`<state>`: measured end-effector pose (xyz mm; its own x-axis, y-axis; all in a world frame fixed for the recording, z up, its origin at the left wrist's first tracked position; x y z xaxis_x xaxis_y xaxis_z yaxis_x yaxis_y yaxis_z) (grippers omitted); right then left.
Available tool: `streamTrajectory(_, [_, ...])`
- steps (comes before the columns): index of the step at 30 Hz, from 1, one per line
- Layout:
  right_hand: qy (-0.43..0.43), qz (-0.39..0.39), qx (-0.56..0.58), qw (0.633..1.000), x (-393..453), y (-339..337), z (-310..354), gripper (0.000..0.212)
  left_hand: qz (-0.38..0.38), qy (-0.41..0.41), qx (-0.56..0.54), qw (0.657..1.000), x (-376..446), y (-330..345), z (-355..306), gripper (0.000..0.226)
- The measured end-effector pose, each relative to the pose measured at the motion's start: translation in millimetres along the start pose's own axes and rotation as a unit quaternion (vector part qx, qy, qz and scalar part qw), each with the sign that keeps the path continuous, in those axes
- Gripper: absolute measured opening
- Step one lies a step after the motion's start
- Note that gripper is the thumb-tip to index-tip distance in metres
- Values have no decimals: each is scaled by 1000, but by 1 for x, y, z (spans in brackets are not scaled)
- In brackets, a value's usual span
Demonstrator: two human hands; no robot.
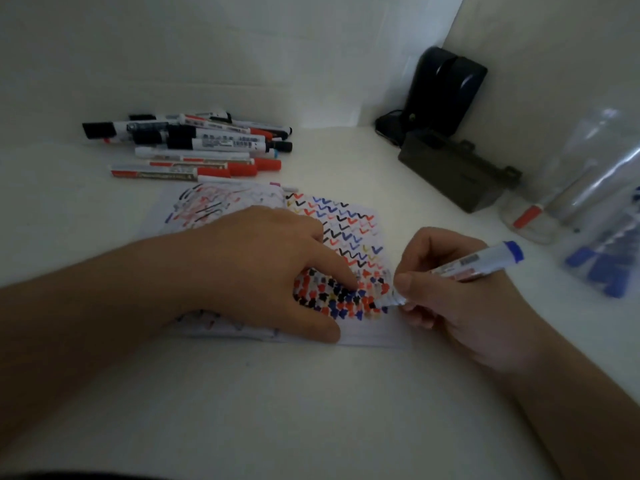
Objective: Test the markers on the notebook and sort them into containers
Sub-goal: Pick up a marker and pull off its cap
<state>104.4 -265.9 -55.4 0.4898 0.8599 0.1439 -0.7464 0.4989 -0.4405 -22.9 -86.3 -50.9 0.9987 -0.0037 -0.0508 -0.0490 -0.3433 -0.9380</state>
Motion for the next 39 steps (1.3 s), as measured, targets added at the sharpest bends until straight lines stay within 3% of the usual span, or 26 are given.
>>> streamTrajectory(10, [72, -31, -76, 994, 1, 4, 0, 23, 12, -19, -9, 1000, 1, 0, -1, 74])
streamTrajectory(39, [52, -35, -112, 992, -1, 8, 1, 23, 15, -23, -10, 1000, 0, 0, -2, 74])
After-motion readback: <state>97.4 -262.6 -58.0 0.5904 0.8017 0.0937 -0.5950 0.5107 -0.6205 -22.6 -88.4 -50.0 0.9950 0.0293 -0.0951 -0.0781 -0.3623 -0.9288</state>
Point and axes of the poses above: each hand's wrist, its own x-axis towards the middle knuckle, its own y-axis out of the palm, z = x × y, the point moved 3 cm from there along x, towards the middle knuckle, and after that the axes turned 14 degrees about -x, right-handed, at the moved point
